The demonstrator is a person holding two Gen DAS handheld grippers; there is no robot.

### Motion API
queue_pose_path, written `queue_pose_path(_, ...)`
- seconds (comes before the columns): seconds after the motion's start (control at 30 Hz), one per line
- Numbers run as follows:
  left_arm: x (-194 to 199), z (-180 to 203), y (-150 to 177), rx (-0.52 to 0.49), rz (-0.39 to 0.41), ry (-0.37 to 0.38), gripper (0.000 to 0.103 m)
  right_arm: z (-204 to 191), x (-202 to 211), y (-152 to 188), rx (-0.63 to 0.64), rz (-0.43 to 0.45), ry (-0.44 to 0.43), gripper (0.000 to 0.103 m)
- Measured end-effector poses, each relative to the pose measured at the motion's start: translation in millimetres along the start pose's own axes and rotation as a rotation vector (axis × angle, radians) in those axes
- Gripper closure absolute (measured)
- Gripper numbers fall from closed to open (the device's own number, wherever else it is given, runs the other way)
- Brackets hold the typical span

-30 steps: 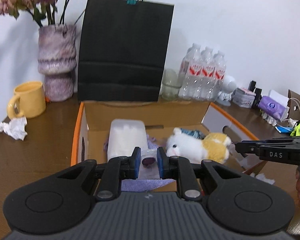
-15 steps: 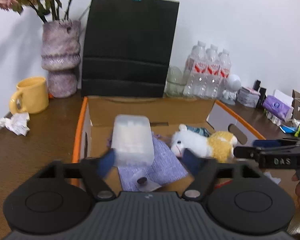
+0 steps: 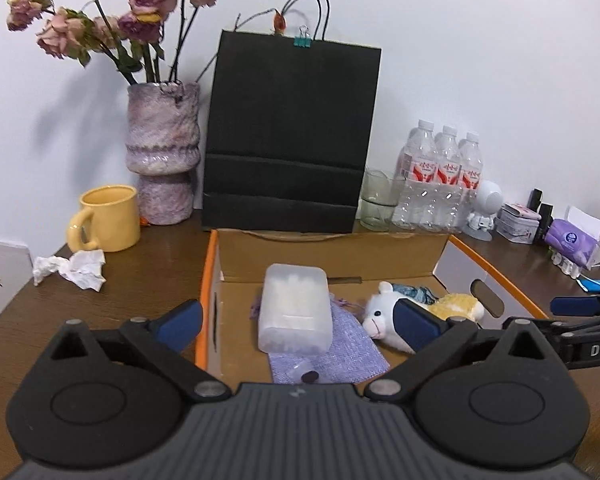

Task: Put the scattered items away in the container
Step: 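Drop the sachet into the box with the left tool while the right tool releases the wrapper inside, then grasp the yellow soap bar with the left tool while the right tool grasps crumpled tissue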

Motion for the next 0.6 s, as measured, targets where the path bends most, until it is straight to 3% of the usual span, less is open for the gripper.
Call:
queue_pose_path(0.27,32,-1,-5,-0.006,0.037,0.013,0.000,4,43,-7,0.007,0.063,0.007,0.000)
queue_pose_path(0.6,65,-2,34,-0.054,-0.008,0.025,0.000,3,75,46,0.058,-0.008,0.024,0.000)
Point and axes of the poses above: each gripper's, at about its wrist camera, not at the fingertips, and x roughly against the way its jaws point, z to its right, y to its underside, the point moved 9 cm from there along -x, roughly the way its jaws point, and after that the axes turned 3 degrees about z, right-handed, at the moved point
